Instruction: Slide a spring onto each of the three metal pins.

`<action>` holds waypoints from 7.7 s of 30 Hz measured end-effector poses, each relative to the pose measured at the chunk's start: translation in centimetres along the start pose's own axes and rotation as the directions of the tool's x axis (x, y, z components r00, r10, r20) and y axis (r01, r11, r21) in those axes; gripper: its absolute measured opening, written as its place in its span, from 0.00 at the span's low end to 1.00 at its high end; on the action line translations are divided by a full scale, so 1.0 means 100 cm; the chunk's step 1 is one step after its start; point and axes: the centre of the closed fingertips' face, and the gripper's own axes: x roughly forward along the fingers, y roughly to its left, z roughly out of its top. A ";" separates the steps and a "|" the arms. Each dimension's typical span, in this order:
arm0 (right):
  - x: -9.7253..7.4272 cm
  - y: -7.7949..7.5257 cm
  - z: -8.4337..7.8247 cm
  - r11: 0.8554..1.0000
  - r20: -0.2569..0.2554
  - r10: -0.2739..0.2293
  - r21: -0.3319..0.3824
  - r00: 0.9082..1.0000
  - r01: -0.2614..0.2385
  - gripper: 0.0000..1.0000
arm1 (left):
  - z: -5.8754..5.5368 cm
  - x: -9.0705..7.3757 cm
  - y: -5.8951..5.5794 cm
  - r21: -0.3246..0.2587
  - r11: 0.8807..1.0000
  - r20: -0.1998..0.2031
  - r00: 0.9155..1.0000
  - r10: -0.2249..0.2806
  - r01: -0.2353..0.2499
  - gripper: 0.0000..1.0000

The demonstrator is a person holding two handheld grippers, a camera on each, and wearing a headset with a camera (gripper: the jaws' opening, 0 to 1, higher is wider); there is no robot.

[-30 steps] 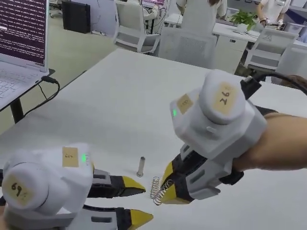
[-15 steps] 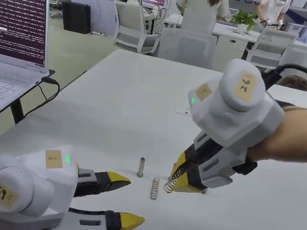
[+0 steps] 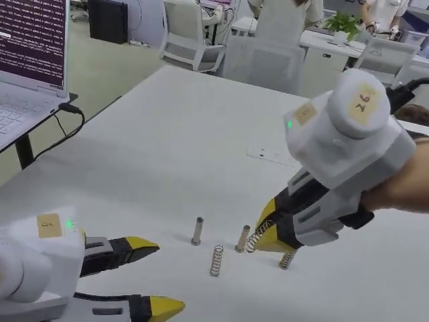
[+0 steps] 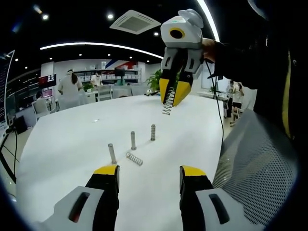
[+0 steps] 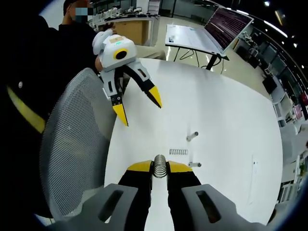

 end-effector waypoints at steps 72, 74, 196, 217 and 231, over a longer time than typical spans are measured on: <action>0.071 -0.092 -0.051 0.993 -0.193 0.011 0.118 0.981 0.013 0.09 | 0.001 -0.004 -0.005 -0.003 1.000 -0.018 1.000 0.006 -0.006 0.50; 0.073 -0.092 -0.051 0.993 -0.195 0.011 0.117 0.981 0.012 0.09 | 0.000 -0.004 -0.005 -0.005 1.000 -0.018 1.000 0.008 -0.008 0.50; 0.143 -0.046 -0.034 0.882 -0.111 -0.127 0.442 0.986 0.164 0.31 | -0.005 -0.004 -0.005 -0.006 1.000 -0.014 1.000 -0.002 0.002 0.50; 0.157 -0.050 -0.043 0.865 -0.151 -0.114 0.472 0.982 0.172 0.27 | -0.006 -0.006 0.009 -0.034 0.998 -0.008 0.998 0.061 -0.061 0.76; 0.160 -0.048 -0.042 0.882 -0.153 -0.101 0.443 0.983 0.160 0.21 | -0.007 -0.008 0.007 -0.033 0.998 -0.016 0.999 0.051 -0.051 0.74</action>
